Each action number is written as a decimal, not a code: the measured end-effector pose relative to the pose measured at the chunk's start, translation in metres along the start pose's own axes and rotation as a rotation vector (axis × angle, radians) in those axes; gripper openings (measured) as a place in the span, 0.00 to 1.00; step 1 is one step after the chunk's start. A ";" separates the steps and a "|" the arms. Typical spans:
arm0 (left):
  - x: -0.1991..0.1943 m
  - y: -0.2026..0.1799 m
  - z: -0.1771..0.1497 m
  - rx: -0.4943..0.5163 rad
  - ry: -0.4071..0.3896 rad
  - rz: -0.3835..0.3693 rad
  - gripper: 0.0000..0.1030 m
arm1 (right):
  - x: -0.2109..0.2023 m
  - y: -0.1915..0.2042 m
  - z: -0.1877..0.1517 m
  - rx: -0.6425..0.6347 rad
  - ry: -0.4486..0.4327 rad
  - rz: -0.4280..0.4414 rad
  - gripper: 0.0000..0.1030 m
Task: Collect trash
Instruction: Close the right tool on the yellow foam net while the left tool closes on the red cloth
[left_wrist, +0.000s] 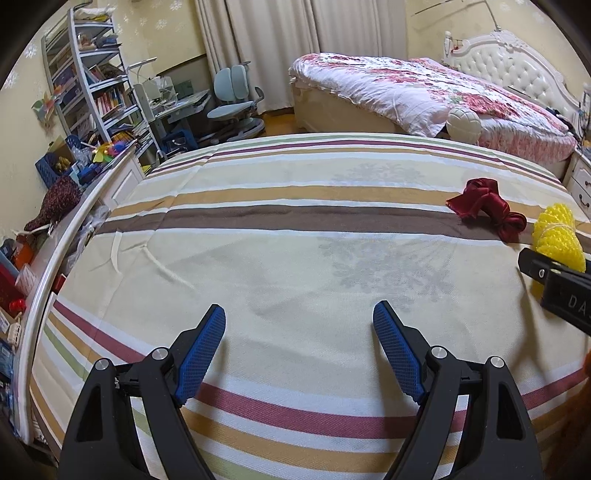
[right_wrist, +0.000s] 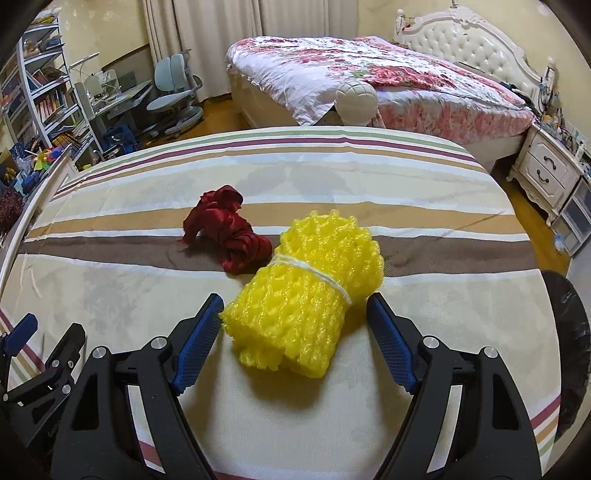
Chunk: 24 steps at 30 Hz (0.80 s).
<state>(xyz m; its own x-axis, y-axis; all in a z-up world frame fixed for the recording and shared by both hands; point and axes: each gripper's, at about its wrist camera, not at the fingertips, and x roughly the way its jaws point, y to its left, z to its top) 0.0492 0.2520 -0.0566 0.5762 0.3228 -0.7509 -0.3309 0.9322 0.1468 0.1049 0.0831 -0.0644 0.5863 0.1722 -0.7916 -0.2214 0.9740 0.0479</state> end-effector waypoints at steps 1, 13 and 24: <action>0.000 -0.002 0.001 0.005 -0.003 -0.002 0.77 | 0.001 -0.002 0.001 -0.001 0.001 -0.004 0.75; 0.004 -0.048 0.019 0.060 -0.019 -0.065 0.77 | 0.002 -0.041 0.004 -0.059 -0.006 -0.030 0.59; 0.005 -0.092 0.032 0.103 -0.028 -0.120 0.77 | 0.006 -0.086 0.012 -0.055 -0.017 -0.025 0.48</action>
<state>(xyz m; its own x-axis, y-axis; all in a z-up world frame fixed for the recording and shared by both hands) 0.1069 0.1732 -0.0533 0.6284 0.2110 -0.7487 -0.1809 0.9758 0.1231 0.1371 0.0020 -0.0656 0.6056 0.1505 -0.7814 -0.2483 0.9687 -0.0059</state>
